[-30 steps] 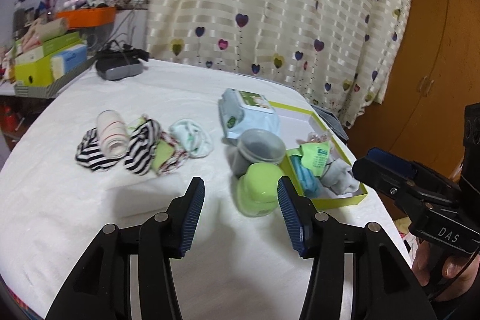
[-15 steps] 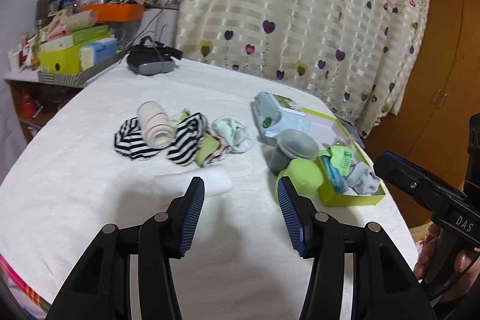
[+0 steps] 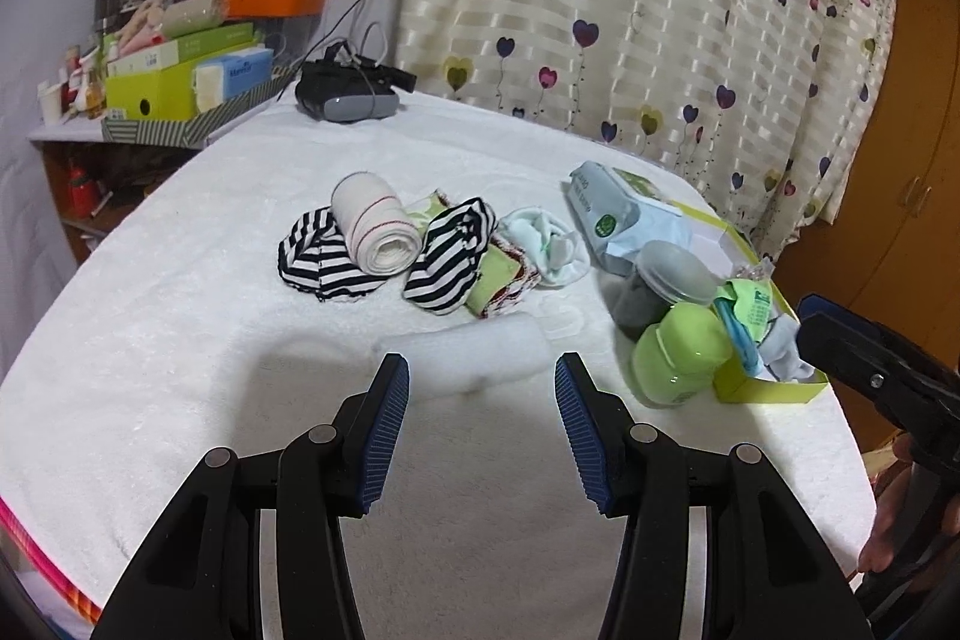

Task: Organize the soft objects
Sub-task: 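Move both open tools back toward the pile of soft items, then close the left tool on the white towel while the right tool grasps the striped sock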

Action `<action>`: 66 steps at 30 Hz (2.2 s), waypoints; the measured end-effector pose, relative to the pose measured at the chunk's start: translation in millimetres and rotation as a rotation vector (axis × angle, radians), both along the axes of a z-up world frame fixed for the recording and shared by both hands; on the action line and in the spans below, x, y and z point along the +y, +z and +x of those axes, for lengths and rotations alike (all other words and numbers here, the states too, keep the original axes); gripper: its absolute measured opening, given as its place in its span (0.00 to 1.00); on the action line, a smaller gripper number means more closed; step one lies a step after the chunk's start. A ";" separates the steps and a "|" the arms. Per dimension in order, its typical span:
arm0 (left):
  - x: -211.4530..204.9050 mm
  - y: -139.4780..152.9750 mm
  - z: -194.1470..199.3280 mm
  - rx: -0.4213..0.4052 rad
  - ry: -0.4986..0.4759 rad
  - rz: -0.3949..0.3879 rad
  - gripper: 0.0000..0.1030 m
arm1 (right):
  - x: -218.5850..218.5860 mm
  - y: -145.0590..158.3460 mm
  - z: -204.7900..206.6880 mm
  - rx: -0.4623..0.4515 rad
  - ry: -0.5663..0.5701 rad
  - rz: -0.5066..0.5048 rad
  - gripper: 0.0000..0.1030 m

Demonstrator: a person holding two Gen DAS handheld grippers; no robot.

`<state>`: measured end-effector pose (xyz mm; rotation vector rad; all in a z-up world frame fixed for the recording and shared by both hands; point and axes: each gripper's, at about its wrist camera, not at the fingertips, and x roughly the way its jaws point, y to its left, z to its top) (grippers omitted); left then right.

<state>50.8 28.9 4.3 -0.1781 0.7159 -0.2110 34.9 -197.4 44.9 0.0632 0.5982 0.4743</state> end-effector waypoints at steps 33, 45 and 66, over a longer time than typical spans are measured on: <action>-34.5 -49.2 64.6 0.081 -0.261 0.276 0.58 | 15.7 -13.1 38.3 0.051 0.042 -0.010 0.58; -16.3 -41.7 48.8 0.060 -0.180 0.196 0.18 | 24.6 -11.1 56.5 0.080 0.039 -0.031 0.58; 57.8 -25.2 8.1 0.013 0.055 0.049 0.12 | 111.2 -33.3 114.9 0.153 0.156 -0.097 0.58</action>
